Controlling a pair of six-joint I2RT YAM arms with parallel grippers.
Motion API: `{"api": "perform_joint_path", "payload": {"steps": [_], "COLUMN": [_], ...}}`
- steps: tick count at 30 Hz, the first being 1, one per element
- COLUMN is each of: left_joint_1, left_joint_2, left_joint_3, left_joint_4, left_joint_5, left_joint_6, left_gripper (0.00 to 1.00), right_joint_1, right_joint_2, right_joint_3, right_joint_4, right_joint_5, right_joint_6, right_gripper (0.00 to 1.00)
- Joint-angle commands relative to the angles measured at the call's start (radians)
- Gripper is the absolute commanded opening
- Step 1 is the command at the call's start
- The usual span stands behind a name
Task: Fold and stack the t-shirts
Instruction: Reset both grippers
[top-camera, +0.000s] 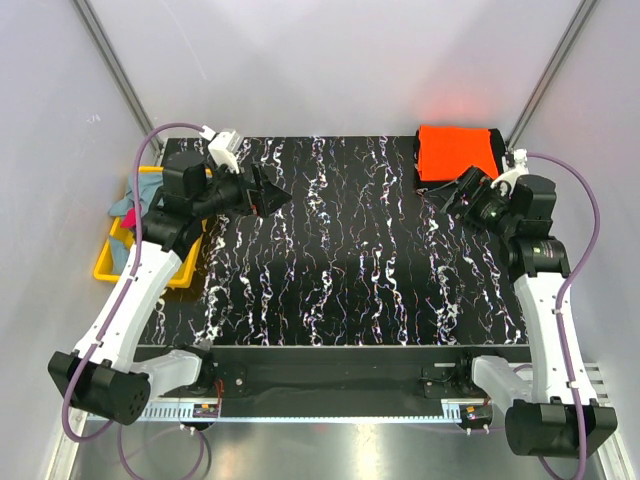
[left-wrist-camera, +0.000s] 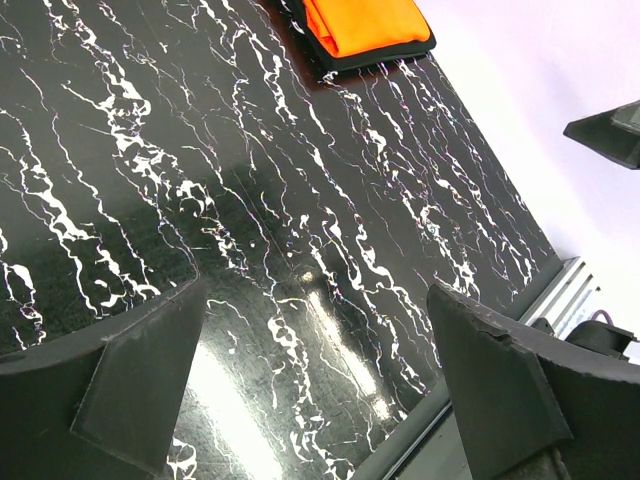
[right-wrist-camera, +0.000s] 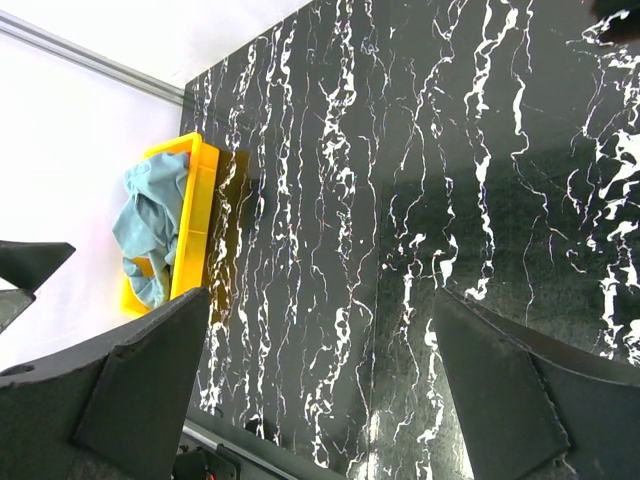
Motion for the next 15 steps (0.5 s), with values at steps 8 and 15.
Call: {"api": "perform_joint_path", "payload": {"steps": [8,15], "left_joint_1": [0.005,0.006], "left_joint_2": [-0.031,-0.029], "left_joint_3": [-0.002,-0.002], "left_joint_4": [0.059,0.062], "left_joint_5": [-0.006,0.002], "left_joint_6": [0.015,0.013], "left_gripper": [0.99,0.99], "right_joint_1": [0.002,0.002], "right_joint_2": [-0.003,-0.012], "right_joint_3": [-0.001,-0.015], "right_joint_4": [0.049,0.054], "right_joint_5": [-0.022,-0.007], "right_joint_6": [0.006,-0.005], "right_gripper": [1.0,1.0]}}
